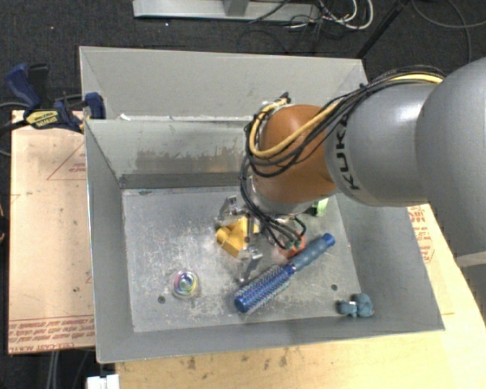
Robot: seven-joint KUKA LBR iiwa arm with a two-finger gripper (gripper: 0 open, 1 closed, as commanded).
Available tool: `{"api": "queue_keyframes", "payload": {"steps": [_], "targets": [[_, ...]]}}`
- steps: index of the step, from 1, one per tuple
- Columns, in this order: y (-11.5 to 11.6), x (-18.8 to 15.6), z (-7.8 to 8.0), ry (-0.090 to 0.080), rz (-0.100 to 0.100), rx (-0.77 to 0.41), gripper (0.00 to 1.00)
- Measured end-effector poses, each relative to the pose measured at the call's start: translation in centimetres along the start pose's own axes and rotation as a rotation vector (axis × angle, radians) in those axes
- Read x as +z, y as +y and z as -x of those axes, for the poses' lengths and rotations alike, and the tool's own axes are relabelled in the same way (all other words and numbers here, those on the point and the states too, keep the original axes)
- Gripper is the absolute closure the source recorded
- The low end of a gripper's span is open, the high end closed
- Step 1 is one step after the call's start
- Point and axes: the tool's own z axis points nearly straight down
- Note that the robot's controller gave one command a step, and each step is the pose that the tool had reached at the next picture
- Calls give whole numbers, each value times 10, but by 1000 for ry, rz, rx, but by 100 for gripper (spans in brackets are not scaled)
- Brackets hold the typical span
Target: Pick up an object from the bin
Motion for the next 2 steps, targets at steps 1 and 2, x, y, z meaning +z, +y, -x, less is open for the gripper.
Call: {"api": "queue_keyframes", "payload": {"steps": [1,2], "targets": [[-36,-24,33,11,-7,-29,0],[-28,-22,28,17,-4,23,0]]}}
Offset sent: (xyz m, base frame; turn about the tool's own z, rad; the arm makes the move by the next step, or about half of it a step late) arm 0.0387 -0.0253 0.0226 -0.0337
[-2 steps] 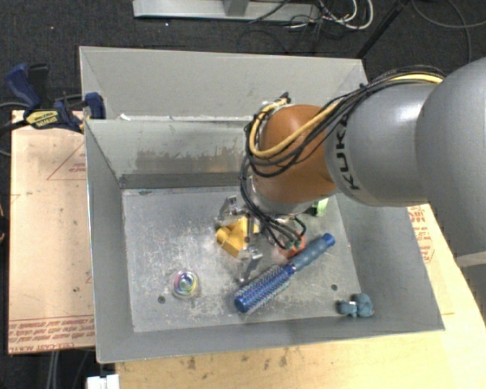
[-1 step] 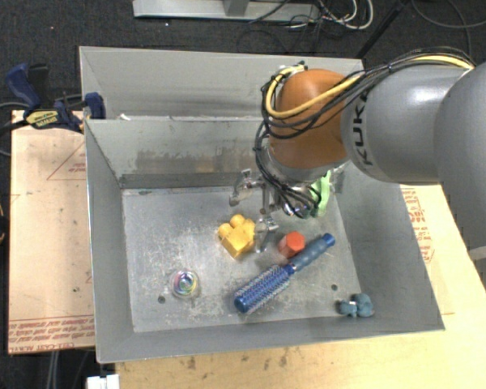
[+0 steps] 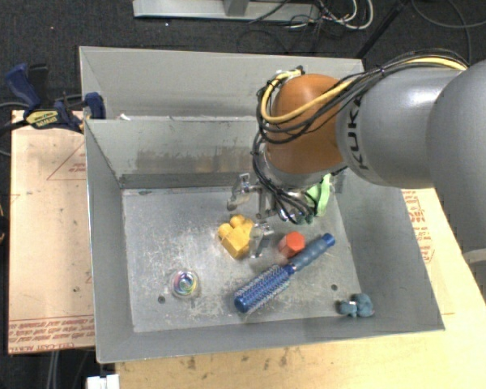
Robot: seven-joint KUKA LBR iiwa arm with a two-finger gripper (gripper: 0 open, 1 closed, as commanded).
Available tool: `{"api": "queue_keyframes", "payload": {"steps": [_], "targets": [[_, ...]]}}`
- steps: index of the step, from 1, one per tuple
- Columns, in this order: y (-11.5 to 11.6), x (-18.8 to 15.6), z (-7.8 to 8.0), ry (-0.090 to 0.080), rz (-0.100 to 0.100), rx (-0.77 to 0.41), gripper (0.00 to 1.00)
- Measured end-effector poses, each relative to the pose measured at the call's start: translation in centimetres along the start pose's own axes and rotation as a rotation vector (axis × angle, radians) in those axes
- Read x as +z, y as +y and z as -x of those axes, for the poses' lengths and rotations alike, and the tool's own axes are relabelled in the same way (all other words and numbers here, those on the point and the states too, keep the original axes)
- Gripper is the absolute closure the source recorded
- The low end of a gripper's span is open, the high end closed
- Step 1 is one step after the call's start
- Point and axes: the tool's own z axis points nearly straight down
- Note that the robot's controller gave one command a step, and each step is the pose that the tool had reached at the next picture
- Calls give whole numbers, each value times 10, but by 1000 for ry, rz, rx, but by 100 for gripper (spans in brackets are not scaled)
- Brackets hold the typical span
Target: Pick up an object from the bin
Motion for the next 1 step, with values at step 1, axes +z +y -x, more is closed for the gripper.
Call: {"api": "queue_keyframes", "payload": {"steps": [1], "targets": [[0,23,-4,-10,0,26,0]]}}
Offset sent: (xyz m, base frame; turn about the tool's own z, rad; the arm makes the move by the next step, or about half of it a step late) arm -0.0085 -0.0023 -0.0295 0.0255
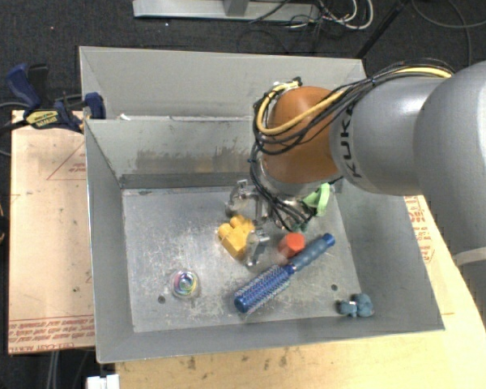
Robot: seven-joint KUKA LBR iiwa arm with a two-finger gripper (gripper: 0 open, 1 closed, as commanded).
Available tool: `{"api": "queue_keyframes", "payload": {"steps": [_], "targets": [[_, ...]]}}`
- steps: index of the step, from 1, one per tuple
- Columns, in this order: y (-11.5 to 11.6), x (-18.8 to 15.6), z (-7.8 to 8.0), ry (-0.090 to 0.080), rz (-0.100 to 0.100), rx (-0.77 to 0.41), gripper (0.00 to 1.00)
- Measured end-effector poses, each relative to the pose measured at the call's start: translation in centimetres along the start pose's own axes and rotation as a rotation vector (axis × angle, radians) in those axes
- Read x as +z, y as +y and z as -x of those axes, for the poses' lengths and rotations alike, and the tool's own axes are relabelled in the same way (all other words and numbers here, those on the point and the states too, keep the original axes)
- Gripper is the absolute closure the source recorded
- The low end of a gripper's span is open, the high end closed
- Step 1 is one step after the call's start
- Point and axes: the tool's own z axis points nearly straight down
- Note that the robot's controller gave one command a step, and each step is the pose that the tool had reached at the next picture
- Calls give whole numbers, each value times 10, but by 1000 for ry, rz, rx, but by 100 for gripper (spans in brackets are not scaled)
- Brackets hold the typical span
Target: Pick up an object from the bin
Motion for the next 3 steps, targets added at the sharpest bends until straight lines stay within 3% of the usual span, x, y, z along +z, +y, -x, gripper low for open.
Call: {"api": "queue_keyframes", "payload": {"steps": [1,2,3], "targets": [[0,-3,2,6,0,2,0],[1,-5,4,-2,0,3,100],[1,-23,6,7,-1,4,100]]}}
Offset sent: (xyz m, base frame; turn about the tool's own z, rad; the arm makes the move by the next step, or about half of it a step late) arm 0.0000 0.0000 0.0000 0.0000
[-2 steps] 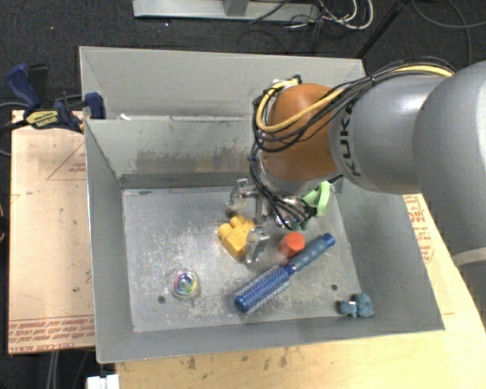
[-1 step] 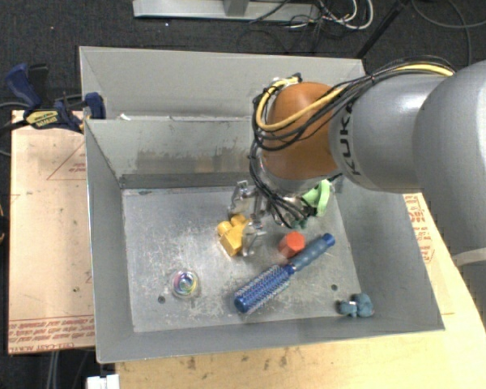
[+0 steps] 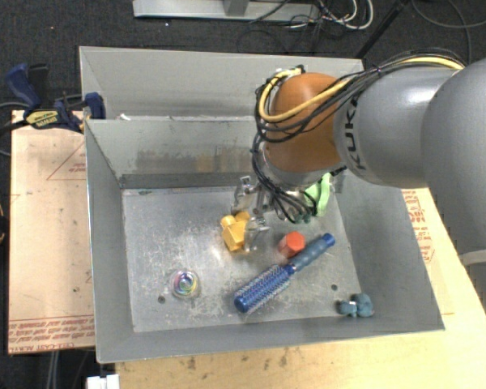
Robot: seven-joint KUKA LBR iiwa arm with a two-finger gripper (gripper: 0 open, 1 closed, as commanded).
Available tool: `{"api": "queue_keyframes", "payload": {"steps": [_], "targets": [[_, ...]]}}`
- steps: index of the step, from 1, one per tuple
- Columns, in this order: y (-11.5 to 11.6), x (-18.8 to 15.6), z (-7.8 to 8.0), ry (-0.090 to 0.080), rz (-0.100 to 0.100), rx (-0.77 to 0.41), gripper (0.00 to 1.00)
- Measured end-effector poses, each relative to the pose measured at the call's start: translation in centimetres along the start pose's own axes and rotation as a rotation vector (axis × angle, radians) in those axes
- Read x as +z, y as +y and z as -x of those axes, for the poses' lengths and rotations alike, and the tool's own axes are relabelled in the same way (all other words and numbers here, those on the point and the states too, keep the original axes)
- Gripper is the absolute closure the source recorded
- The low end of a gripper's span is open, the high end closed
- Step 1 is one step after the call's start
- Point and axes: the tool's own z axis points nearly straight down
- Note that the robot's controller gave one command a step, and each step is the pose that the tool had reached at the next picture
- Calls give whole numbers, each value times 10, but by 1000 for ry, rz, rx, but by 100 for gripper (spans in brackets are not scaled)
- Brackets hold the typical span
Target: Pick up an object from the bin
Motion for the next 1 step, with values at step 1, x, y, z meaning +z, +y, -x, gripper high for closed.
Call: {"api": "queue_keyframes", "payload": {"steps": [1], "targets": [[0,-20,1,0,0,2,100]]}}
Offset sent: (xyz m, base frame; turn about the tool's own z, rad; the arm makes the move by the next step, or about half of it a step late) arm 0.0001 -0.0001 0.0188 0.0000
